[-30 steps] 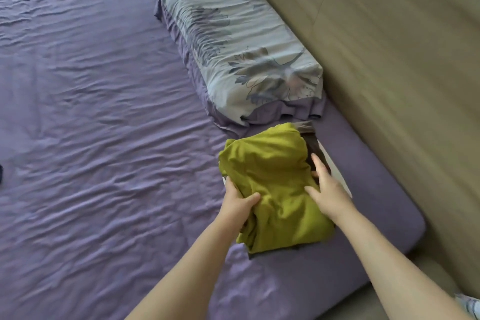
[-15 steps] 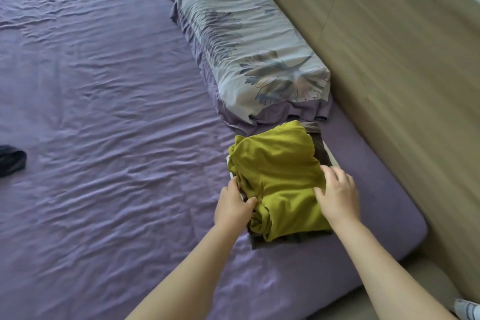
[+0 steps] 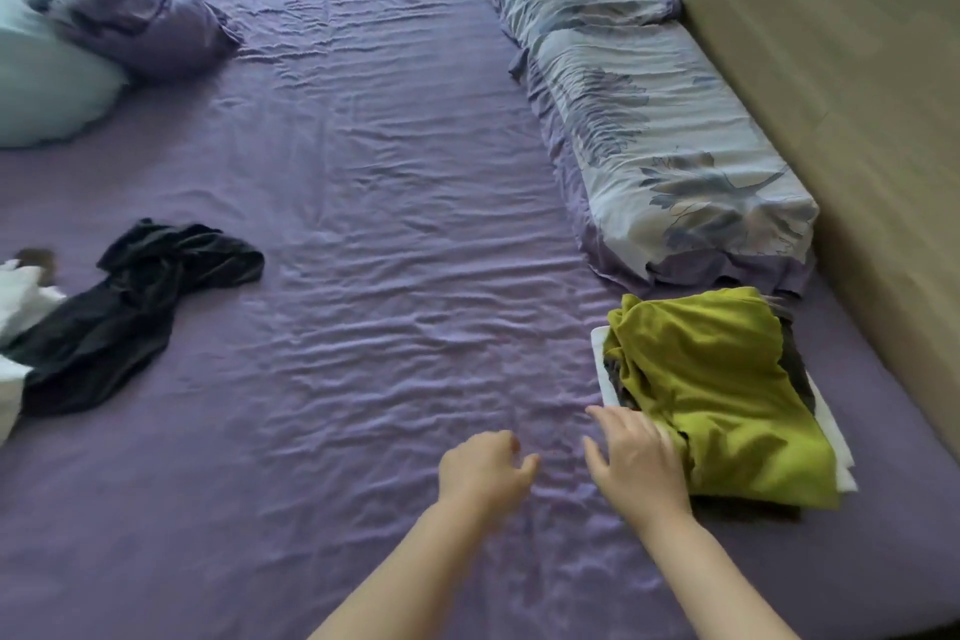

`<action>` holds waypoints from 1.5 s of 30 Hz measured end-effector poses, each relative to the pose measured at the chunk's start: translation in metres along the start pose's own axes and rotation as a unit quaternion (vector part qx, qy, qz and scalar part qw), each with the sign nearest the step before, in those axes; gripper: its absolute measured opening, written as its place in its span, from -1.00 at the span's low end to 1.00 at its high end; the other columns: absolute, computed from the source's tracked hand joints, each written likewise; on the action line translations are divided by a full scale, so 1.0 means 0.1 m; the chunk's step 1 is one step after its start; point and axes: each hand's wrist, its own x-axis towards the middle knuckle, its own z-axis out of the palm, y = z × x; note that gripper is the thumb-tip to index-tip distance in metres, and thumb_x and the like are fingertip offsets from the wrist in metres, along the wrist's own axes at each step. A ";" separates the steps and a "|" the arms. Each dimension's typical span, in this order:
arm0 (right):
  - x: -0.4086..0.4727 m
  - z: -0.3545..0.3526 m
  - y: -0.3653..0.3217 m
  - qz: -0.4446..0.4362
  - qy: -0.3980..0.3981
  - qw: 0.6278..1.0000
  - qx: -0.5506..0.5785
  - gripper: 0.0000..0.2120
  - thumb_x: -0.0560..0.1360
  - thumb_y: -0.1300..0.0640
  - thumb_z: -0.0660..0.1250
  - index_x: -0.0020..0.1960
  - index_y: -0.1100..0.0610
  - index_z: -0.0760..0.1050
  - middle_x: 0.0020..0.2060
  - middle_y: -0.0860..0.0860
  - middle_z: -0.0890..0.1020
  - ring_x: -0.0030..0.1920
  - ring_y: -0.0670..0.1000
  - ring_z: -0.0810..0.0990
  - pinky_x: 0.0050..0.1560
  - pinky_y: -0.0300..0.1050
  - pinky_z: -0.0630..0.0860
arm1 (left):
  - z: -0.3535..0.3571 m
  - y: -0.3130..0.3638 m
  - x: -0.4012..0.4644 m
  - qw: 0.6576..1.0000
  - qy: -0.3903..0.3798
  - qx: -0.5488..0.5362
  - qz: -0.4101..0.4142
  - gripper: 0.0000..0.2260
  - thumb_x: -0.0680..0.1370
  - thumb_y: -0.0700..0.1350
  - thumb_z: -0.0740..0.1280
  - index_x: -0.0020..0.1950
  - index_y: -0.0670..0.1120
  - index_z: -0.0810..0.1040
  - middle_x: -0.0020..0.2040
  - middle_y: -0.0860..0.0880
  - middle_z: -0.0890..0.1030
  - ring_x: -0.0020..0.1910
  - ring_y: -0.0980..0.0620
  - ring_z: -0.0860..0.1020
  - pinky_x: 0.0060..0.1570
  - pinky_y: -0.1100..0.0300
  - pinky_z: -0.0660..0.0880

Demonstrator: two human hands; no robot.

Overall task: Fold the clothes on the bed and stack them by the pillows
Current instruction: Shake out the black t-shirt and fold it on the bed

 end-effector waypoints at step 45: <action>1.28 2.33 -5.35 -0.163 -0.212 0.961 -0.074 -0.61 0.57 -0.14 0.12 0.31 0.02 0.38 0.20 -0.03 0.51 0.22 0.05 0.44 0.14 -0.06 0.38 | -2.01 -5.60 -0.20 0.960 0.117 -0.138 -0.211 -0.67 0.59 0.13 0.16 0.27 0.03 0.49 0.21 0.02 0.51 0.19 0.02 0.48 0.11 0.11 0.47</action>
